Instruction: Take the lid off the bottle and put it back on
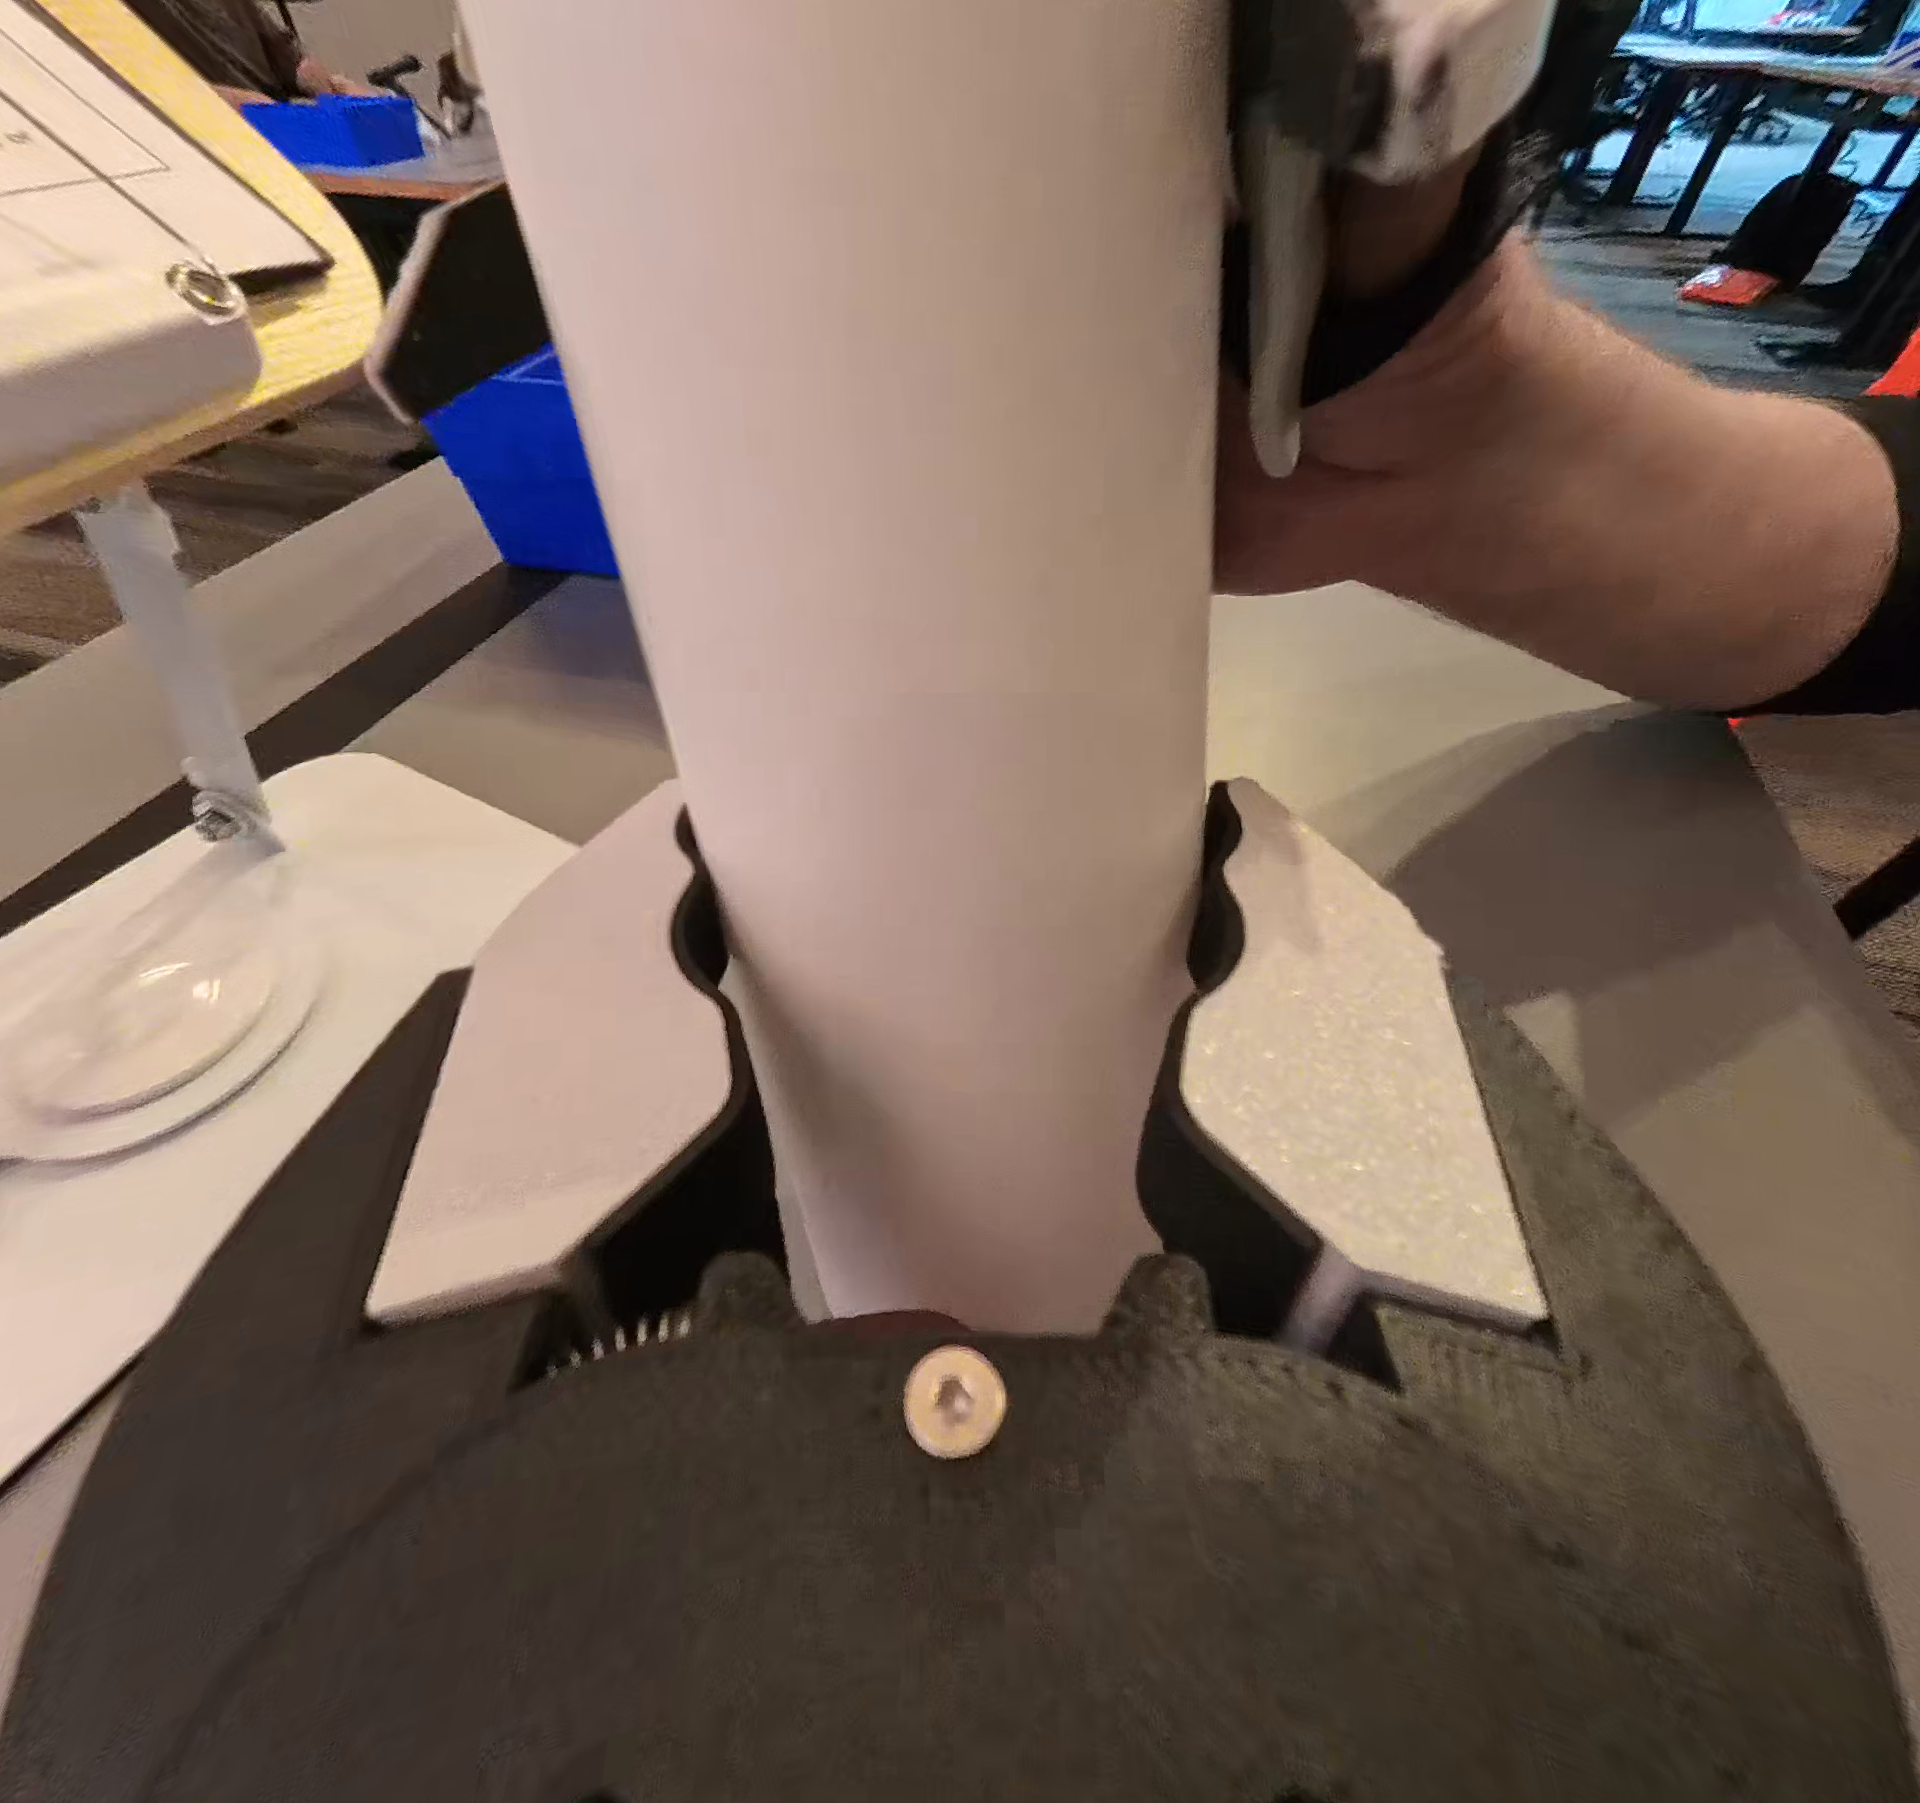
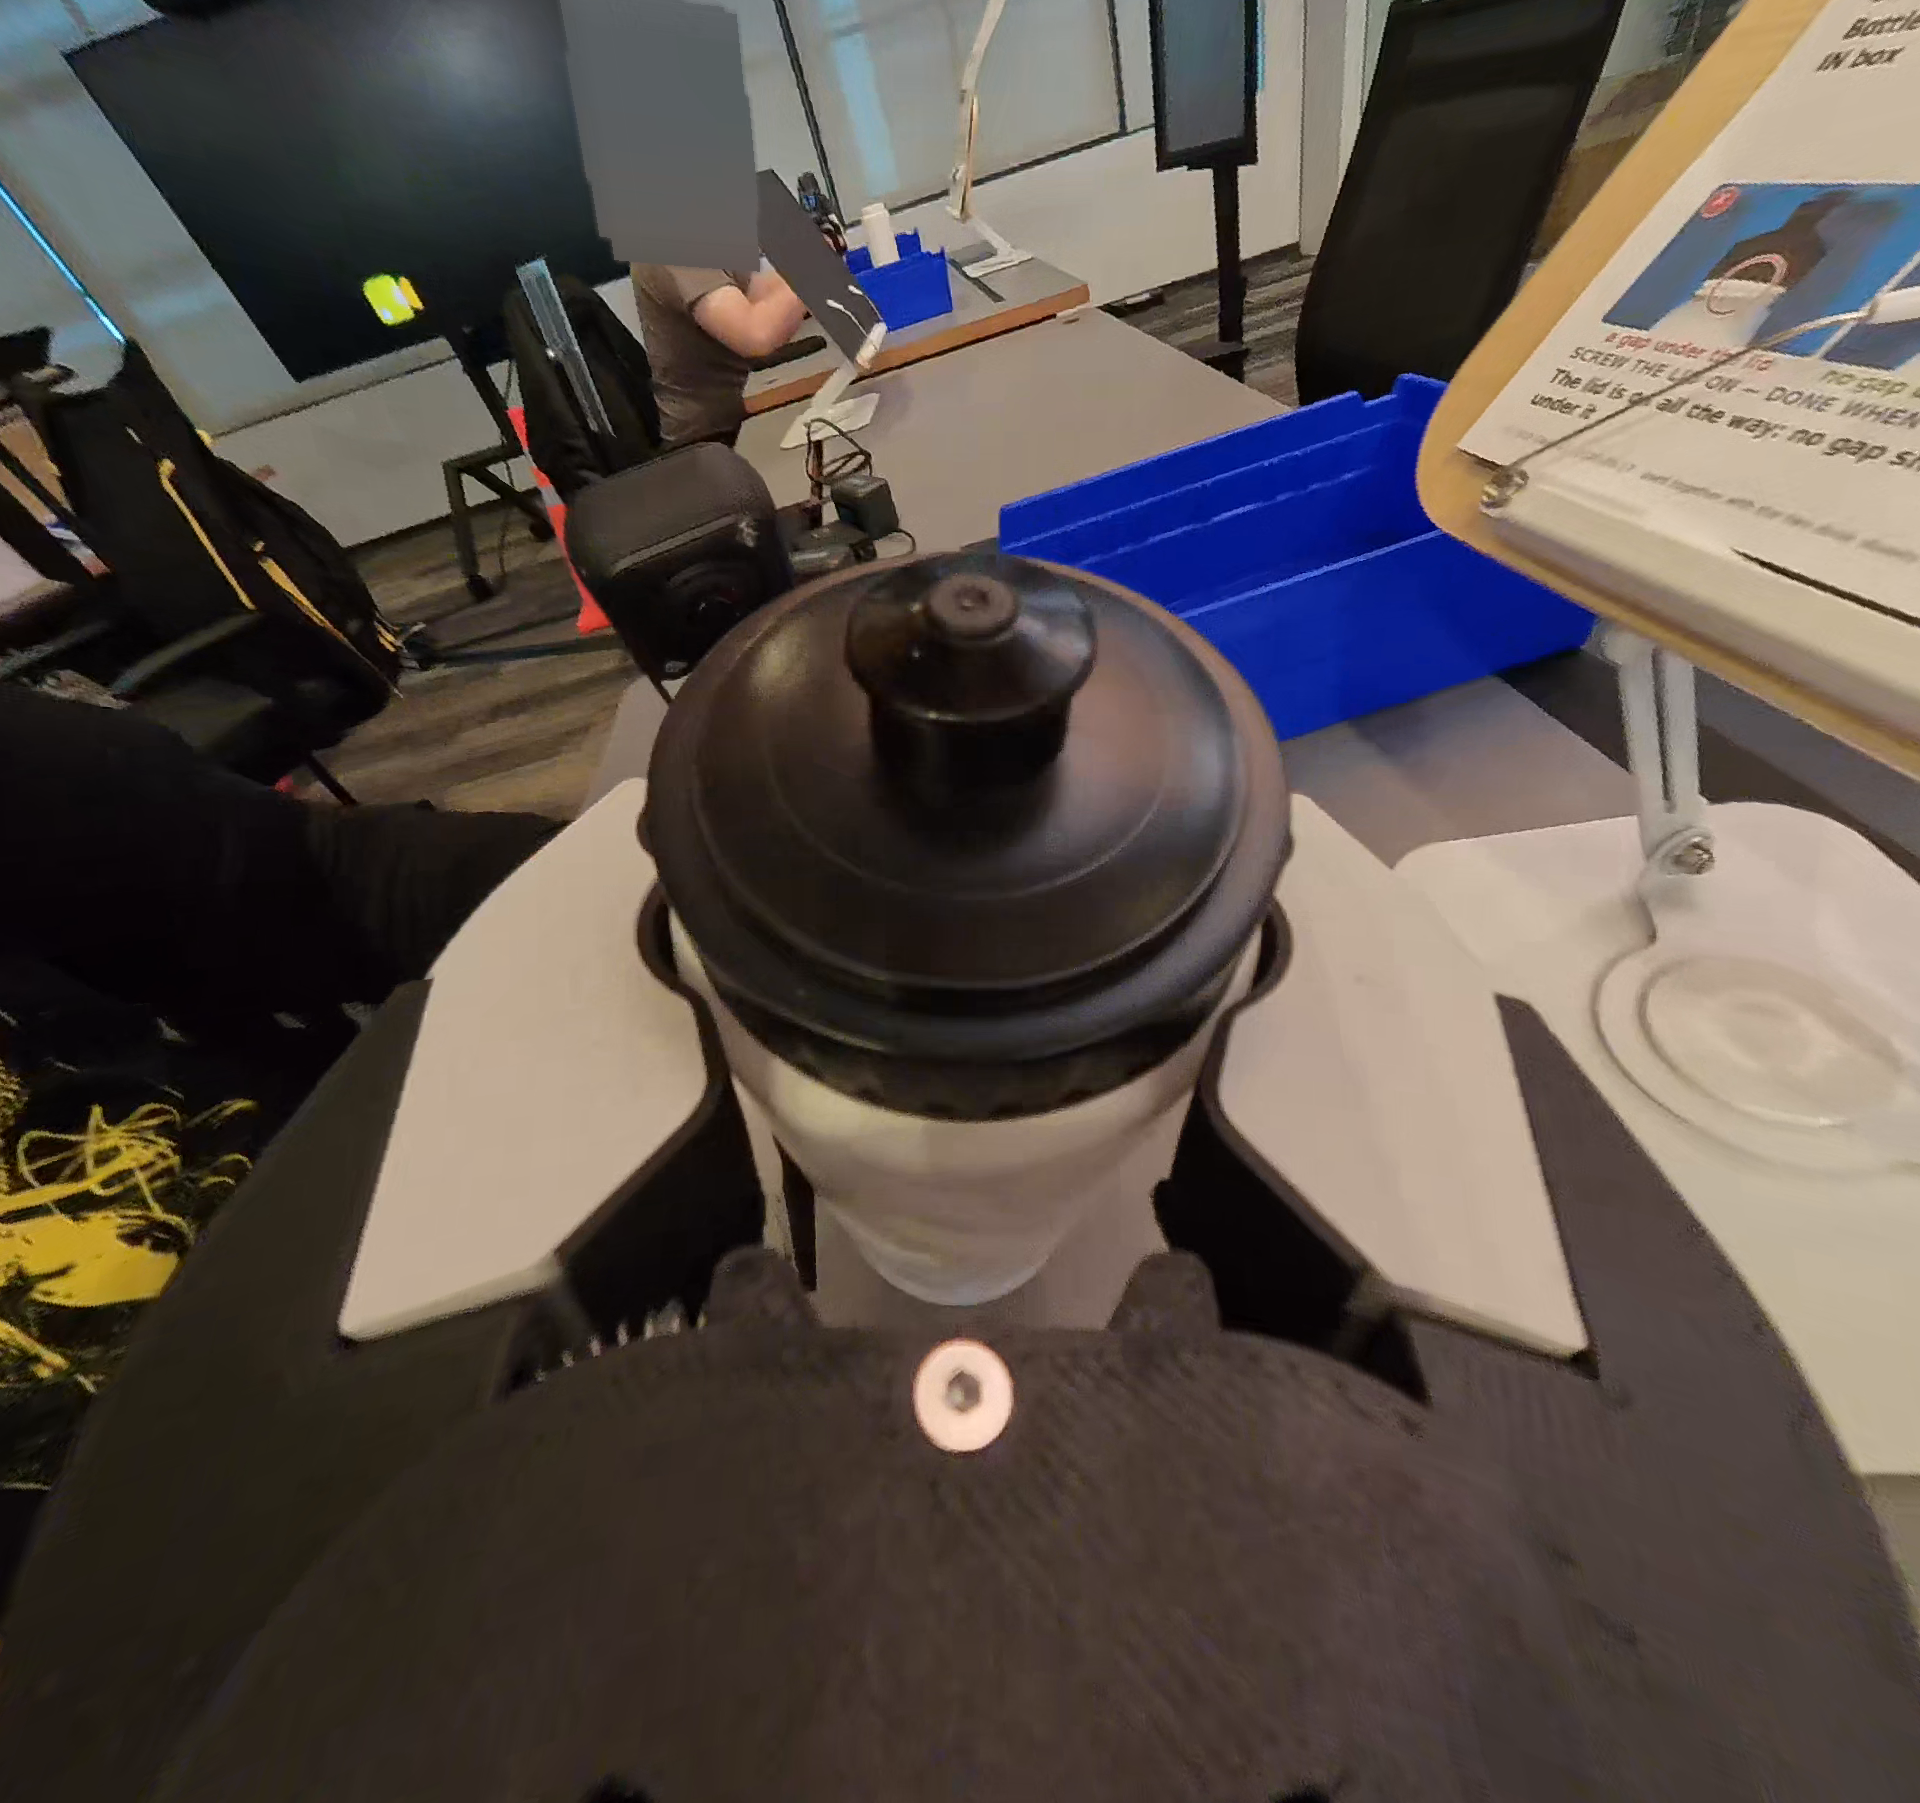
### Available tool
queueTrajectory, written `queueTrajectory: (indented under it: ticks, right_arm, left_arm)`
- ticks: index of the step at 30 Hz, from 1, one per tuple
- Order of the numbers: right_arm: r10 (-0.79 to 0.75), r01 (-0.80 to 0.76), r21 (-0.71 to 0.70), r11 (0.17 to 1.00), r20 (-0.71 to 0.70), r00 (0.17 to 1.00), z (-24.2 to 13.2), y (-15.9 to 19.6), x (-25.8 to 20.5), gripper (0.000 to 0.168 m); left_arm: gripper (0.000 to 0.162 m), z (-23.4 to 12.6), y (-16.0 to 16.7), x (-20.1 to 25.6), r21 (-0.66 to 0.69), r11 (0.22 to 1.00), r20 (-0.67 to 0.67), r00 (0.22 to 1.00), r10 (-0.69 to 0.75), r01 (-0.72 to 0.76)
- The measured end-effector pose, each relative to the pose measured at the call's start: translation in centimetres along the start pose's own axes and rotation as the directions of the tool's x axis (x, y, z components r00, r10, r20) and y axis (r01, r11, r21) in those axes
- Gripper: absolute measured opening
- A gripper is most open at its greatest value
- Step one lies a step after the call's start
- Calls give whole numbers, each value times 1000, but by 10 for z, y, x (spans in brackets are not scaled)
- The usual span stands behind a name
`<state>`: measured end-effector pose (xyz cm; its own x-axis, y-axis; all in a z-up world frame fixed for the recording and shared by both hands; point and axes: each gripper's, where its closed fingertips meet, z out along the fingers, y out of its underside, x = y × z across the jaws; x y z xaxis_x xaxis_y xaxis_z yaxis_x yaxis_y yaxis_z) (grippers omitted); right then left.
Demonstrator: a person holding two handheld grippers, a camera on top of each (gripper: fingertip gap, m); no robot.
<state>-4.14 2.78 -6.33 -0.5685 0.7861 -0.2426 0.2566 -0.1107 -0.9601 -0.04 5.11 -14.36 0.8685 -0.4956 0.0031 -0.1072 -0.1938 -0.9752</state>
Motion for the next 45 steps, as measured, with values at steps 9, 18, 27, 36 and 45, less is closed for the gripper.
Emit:
queueTrajectory:
  ticks: [9, 18, 27, 36, 45]
  right_arm:
    - [-154, 156, -188, 970, 24, 988, -8, 28, -5, 103]
    - [-213, 226, -271, 936, 76, 974, -2, 55, -10, 104]
    - [-191, 189, -268, 945, 17, 981, -21, 52, -8, 97]
    - [-178, 167, -332, 928, -2, 984, -38, 63, -10, 93]
    - [-166, 115, -370, 922, -110, 980, -63, 37, -9, 90]
  left_arm:
    - [98, 11, -13, 5, 44, 999, -75, 997, 25, -22]
    - [88, 27, 6, 18, 24, 1000, -110, 994, 14, -11]
    - [87, 33, 8, 17, -22, 998, -73, 996, 55, -57]
    - [87, 39, 6, 22, -26, 995, -56, 994, 98, -100]
    - [86, 37, 7, 18, -9, 997, -48, 996, 79, -79]
